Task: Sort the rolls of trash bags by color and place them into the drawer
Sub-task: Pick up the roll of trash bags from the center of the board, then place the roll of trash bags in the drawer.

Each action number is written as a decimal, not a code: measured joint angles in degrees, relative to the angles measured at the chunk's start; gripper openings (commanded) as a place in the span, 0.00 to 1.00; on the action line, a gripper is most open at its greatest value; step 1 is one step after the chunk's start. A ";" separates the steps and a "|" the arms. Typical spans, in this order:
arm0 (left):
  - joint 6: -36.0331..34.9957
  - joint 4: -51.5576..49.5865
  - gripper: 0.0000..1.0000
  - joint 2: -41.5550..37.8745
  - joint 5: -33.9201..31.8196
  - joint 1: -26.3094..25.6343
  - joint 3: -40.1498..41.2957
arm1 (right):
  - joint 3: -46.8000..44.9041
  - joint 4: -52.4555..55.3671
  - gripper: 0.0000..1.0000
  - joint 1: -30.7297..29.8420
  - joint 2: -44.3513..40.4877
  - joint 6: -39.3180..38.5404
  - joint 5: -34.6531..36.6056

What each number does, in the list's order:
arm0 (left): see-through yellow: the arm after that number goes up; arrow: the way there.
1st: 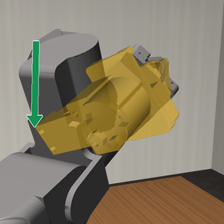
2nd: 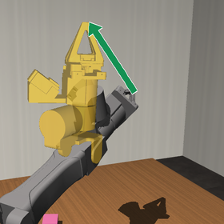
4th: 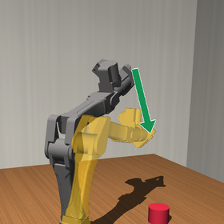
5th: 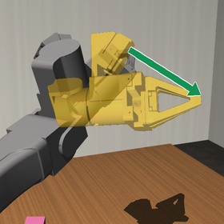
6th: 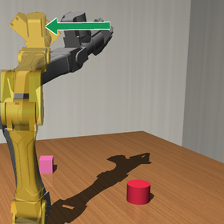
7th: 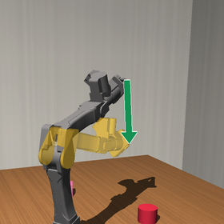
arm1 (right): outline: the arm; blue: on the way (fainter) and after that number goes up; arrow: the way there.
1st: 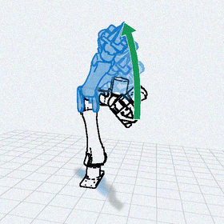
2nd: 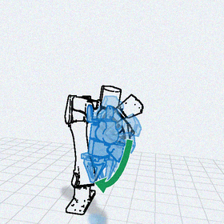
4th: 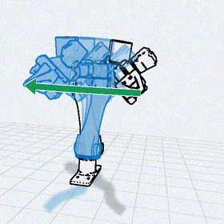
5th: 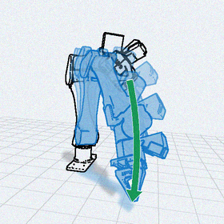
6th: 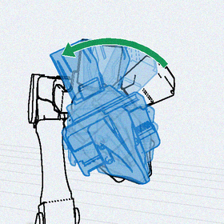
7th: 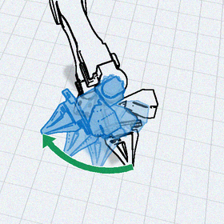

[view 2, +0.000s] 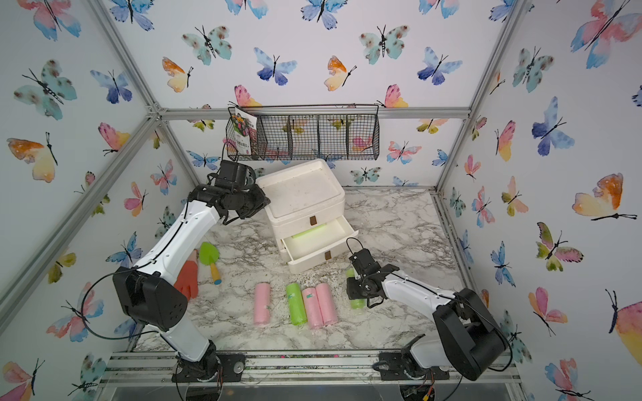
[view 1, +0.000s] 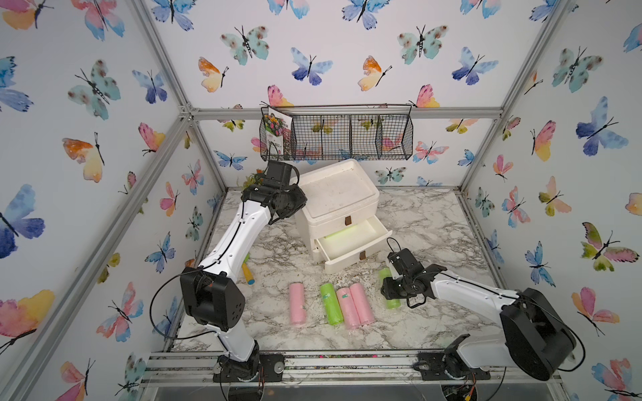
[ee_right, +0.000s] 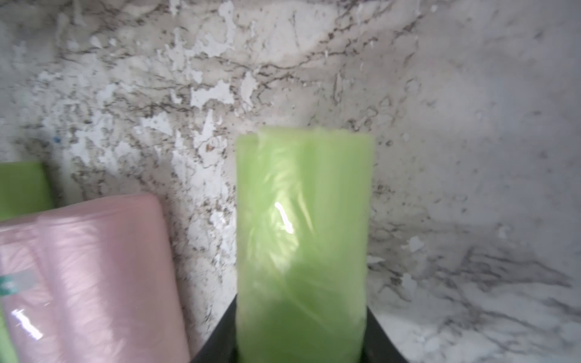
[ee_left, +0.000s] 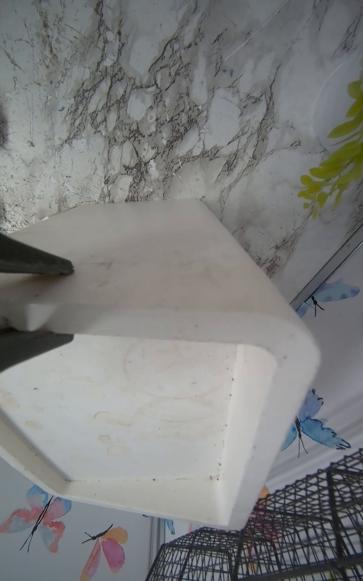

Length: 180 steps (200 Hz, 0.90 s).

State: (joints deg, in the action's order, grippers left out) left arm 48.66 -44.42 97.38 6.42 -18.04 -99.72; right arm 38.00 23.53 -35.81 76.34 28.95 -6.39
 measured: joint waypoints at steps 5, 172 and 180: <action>0.00 0.00 0.05 0.00 0.00 0.00 0.00 | 0.00 0.24 0.38 0.00 -1.31 0.33 -0.57; 0.07 0.04 0.05 -0.04 0.11 0.00 0.07 | 9.07 -21.79 0.39 0.00 -19.17 35.26 -7.78; 0.09 0.15 0.05 -0.13 0.09 0.00 0.17 | 8.35 -23.58 0.39 0.00 -18.97 37.00 -6.58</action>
State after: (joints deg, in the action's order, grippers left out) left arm 48.75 -44.27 97.25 6.50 -18.04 -99.55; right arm 46.35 -0.05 -35.81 57.36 65.95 -12.97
